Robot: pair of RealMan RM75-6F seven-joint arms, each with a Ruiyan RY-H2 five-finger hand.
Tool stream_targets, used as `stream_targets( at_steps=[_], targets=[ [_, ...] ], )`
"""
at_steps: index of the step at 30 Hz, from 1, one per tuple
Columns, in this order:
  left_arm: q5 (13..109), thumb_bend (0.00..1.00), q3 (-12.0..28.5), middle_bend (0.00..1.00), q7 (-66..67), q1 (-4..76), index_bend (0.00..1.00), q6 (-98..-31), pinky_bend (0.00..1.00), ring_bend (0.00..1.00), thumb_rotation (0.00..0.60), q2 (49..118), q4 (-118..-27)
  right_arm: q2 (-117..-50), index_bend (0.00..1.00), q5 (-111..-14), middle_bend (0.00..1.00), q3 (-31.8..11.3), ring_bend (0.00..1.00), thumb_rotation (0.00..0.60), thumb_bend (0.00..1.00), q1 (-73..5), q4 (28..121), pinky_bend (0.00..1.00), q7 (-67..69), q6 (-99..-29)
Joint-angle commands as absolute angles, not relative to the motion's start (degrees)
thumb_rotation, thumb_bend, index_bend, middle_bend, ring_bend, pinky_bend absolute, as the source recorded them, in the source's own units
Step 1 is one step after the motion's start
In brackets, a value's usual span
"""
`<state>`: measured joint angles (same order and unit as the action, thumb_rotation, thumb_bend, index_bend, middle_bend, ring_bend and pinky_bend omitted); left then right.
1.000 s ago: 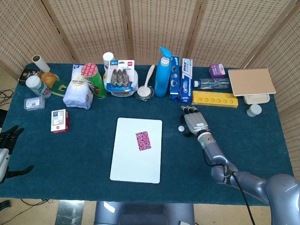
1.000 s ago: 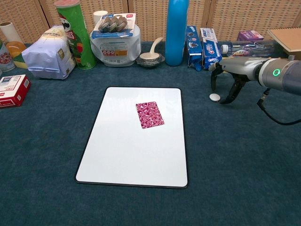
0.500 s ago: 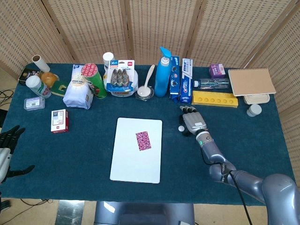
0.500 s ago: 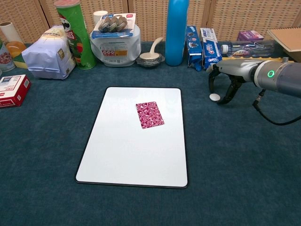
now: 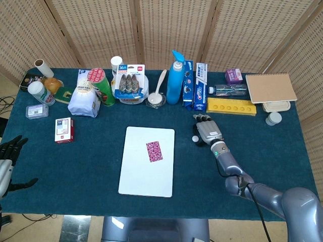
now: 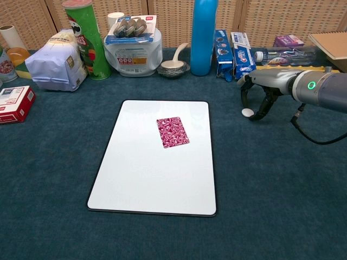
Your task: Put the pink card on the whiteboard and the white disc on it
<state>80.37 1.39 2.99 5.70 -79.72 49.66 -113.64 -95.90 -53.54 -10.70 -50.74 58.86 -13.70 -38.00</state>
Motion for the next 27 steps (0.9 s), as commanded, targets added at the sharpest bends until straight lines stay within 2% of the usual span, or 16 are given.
stream_targets(
  at_steps=[1,8,27],
  targets=[
    [80.4,0.05,1.4,0.00,2.9,5.7,0.00,-79.7,0.00,0.00,0.600,49.6,-113.6,-95.9,0.50,-53.4,0.08,-10.8,0.03,0.600,0.32,-50.8,58.9,0.03,-13.8,-37.9],
    [80.4,0.05,1.3,0.00,2.9,5.7,0.00,-79.7,0.00,0.00,0.600,49.6,-113.6,-95.9,0.53,-53.4,0.09,-10.8,0.03,0.600,0.33,-50.7,59.1,0.03,-13.9,-37.7],
    [80.8,0.05,1.2,0.00,2.2,5.7,0.00,-79.5,0.00,0.00,0.600,49.2,-113.6,-94.1,0.53,-54.8,0.09,-11.3,0.03,0.600,0.33,-50.3,64.1,0.03,-14.2,-39.7]
  ],
)
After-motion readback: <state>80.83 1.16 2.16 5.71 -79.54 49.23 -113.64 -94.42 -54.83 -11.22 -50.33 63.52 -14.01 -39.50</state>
